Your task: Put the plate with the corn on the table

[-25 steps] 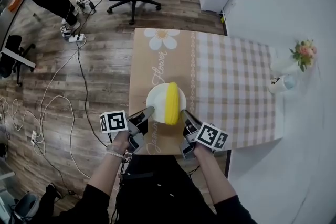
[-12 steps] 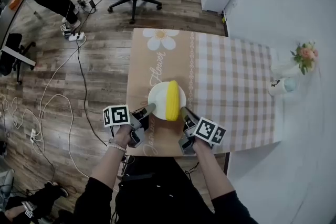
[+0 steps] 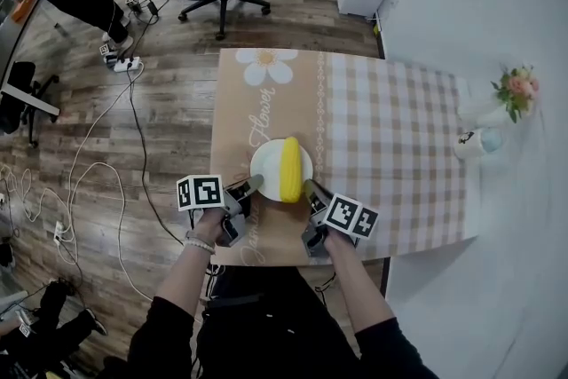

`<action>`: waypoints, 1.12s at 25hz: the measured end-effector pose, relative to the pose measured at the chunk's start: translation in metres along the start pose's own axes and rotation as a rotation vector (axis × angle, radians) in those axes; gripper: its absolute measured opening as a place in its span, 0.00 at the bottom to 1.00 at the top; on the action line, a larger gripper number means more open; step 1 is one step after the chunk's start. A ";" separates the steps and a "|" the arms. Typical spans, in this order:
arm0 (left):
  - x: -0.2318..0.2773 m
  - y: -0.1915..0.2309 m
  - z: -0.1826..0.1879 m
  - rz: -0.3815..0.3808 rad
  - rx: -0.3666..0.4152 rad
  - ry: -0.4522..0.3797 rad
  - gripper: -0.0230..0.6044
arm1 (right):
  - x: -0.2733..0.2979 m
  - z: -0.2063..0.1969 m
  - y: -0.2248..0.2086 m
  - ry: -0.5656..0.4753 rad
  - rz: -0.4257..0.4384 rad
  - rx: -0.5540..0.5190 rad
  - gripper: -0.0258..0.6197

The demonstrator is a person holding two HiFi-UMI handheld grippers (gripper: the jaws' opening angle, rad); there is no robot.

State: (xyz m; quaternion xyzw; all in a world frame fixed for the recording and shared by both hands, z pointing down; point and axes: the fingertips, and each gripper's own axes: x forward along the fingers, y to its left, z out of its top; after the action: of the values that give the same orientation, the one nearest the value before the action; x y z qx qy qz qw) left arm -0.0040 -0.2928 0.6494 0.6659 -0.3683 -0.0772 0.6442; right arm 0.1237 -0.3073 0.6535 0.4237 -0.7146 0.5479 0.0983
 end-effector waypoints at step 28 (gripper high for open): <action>-0.003 0.001 -0.003 0.101 -0.025 0.091 0.32 | 0.005 -0.001 -0.011 0.015 -0.126 -0.018 0.17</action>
State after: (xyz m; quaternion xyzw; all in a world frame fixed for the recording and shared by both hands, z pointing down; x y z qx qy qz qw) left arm -0.0045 -0.2884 0.6499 0.6414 -0.3706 -0.0188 0.6715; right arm 0.1279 -0.3093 0.6643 0.4630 -0.6906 0.5373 0.1416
